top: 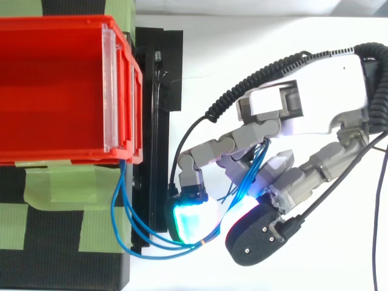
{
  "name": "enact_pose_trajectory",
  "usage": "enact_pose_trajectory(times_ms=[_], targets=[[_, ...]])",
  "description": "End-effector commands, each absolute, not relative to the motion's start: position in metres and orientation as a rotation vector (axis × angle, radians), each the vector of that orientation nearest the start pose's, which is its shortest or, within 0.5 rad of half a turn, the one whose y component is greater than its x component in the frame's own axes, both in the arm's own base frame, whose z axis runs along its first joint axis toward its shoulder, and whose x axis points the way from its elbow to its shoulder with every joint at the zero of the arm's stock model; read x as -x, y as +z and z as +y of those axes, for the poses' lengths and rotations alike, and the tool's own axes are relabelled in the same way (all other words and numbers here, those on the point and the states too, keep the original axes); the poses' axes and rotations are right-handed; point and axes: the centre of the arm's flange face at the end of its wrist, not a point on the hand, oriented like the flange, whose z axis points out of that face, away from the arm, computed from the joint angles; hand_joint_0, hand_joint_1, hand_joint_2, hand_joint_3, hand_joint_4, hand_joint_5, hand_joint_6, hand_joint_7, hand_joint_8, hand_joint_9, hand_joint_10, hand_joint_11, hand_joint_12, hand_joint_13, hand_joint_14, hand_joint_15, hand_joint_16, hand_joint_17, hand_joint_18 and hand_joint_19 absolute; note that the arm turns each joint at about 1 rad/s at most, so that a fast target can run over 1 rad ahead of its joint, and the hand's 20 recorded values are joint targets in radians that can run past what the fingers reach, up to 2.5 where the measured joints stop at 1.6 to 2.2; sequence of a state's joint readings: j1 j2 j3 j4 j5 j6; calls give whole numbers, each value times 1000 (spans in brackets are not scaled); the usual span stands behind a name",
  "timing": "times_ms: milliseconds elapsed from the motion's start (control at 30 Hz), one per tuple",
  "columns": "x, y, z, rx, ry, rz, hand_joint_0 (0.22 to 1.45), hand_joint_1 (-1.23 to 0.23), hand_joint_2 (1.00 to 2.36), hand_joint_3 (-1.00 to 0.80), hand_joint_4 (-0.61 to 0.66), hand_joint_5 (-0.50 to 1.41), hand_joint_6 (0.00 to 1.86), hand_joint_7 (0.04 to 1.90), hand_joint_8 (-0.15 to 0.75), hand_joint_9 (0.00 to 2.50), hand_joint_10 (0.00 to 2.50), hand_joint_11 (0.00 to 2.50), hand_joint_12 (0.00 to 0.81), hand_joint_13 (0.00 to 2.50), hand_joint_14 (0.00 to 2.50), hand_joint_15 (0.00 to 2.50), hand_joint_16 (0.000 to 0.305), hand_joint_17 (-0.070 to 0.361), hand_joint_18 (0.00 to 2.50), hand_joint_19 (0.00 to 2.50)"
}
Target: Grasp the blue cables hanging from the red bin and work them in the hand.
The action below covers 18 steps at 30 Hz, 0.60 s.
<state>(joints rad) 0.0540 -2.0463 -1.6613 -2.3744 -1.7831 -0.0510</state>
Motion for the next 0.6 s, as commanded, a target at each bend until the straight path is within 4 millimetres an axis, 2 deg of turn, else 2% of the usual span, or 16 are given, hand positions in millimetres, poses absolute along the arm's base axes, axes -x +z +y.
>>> enact_pose_trajectory(times_ms=[0, 300, 567], targets=[[-645, 251, -78, -879, 1435, 1271, 1033, -686, 1011, 208, 272, 245, 0, 1312, 386, 436, 2500, 1837, 434, 738, 2500, 1481, 51, 114, 1140, 1060], [-644, 249, -78, -891, 1430, 1283, 1000, -723, 1002, 267, 285, 207, 0, 1285, 407, 332, 2500, 1799, 455, 679, 2500, 1443, 57, 128, 1079, 942], [-644, 249, -78, -893, 1431, 1284, 946, -739, 1071, 224, 296, 160, 0, 1280, 433, 198, 2500, 1762, 472, 572, 2500, 1422, 62, 139, 999, 862]])
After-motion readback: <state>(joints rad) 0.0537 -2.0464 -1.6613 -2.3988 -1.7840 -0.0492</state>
